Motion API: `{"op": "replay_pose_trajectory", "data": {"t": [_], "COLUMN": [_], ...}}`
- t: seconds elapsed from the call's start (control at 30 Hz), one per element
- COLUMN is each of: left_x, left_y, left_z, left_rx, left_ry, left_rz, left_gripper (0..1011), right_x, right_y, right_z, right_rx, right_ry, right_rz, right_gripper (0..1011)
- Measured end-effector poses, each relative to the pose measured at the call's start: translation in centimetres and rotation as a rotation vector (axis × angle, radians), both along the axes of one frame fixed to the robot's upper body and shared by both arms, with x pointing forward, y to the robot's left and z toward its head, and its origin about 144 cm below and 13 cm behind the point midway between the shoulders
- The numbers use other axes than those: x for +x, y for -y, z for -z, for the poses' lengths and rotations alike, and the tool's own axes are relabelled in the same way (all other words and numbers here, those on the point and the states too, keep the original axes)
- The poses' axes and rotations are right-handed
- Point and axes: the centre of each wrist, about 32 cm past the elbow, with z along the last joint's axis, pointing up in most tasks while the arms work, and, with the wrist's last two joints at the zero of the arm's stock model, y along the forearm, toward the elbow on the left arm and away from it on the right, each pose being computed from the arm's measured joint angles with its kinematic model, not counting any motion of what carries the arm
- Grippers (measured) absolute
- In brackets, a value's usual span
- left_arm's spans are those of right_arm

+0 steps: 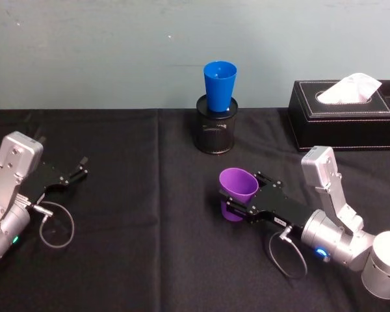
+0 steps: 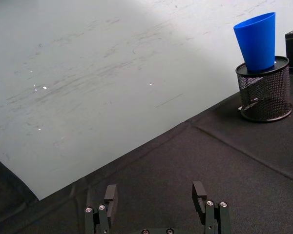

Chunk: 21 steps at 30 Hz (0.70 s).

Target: Pick up one cup with a gripper and tap it against the other cup.

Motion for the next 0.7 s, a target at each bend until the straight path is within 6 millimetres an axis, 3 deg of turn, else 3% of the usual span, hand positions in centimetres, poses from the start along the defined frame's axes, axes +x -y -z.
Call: {"op": "replay_pose_trajectory", "data": {"t": [0.27,0.7], "left_x": [0.0,0.0], "left_y": [0.0,0.0], "left_z": [0.0,0.0], "left_rx": [0.000,0.000], "left_ry": [0.000,0.000], "left_rz": [0.000,0.000], "left_gripper": [1000,1000], "right_x": [0.4,1.1], "right_y": [0.1,0.1], "right_z": [-1.5,-6.5], "right_rx": [-0.014,-0.047], "right_ry": [0.013,0.014], "right_rz": [-0.020,-0.047], "right_gripper": [733,733]}}
